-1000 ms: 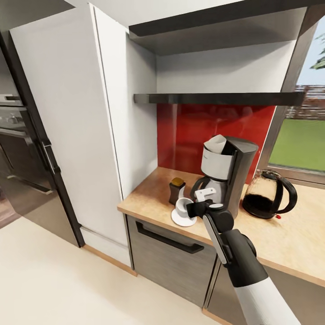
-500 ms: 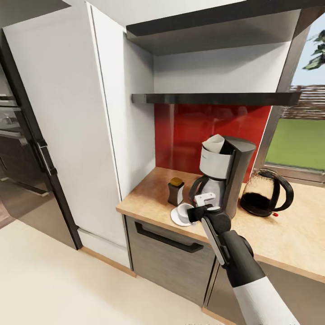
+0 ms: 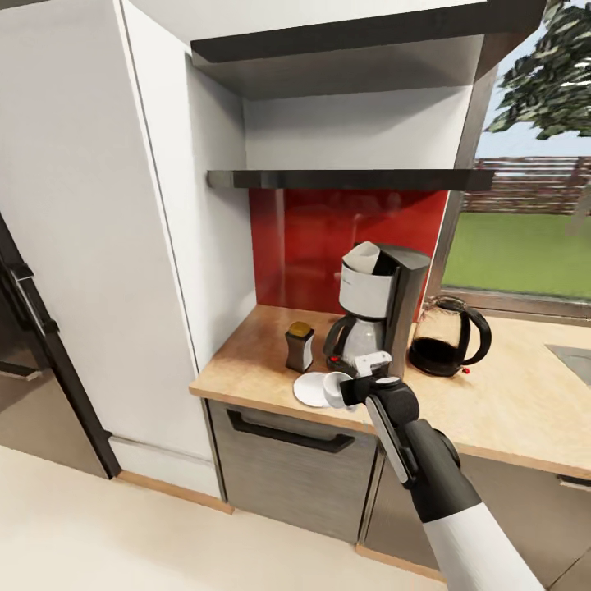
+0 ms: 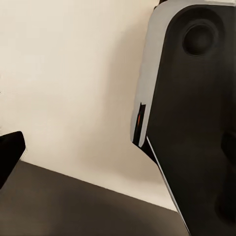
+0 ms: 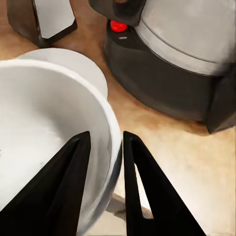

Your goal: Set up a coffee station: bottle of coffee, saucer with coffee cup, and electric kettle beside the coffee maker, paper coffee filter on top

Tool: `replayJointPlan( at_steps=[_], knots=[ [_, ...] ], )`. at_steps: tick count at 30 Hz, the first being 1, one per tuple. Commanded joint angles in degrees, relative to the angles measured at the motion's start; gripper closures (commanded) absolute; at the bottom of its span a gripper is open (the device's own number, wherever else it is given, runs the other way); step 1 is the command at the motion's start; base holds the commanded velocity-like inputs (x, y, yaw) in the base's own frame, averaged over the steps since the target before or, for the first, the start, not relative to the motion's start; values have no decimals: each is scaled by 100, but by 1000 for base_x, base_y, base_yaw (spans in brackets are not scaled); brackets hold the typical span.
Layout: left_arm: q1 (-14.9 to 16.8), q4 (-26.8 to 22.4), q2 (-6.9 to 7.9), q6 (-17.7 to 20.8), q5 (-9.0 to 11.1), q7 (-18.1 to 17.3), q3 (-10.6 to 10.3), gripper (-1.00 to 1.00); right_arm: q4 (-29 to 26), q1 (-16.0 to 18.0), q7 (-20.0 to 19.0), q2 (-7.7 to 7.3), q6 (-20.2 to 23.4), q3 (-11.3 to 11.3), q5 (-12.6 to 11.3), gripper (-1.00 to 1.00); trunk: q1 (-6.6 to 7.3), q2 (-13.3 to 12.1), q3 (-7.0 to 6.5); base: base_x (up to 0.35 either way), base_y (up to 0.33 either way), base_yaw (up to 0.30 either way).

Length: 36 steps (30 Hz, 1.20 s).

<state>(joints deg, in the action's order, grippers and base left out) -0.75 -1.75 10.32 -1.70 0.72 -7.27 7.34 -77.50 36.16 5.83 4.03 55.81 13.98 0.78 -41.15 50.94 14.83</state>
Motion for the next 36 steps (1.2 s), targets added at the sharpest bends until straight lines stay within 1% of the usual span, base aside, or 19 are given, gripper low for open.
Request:
replayJointPlan(
  at_steps=[1, 5, 9, 14, 21, 27, 36],
  knots=[
    [-4, -10, 1, -1, 7, -29, 39, -100, -2, 6, 15, 1, 26, 8, 1, 100, -1, 5, 6, 0, 7, -300],
    [-4, -8, -3, -5, 7, -29, 33, -100, 51, 5, 10, 1, 26, 8, -2, 100, -1, 5, 6, 60, 24, -286],
    [-4, -10, -9, -5, 7, -29, 31, -100, 163, 5, 7, 1, 20, 8, -9, 100, -1, 5, 6, 238, 141, -93],
    [-4, -2, -9, 2, 7, -29, 31, -100, 197, 6, 8, 1, 18, 8, -11, 100, -1, 5, 6, 210, 102, -15],
    [-5, -1, -4, 10, 10, -29, 32, -100, 214, 5, 6, 4, 17, 8, -16, 100, -1, 5, 6, 22, 9, -1],
    [-10, 6, -4, 5, 11, -29, 31, -100, 335, 10, 6, 10, 17, 8, -24, 100, -1, 5, 6, 93, 154, 0],
    [-13, 11, -4, -3, 8, -29, 31, -100, 358, 5, -3, 10, 9, 8, -25, 100, -1, 5, 6, 34, 22, 0]
  ],
)
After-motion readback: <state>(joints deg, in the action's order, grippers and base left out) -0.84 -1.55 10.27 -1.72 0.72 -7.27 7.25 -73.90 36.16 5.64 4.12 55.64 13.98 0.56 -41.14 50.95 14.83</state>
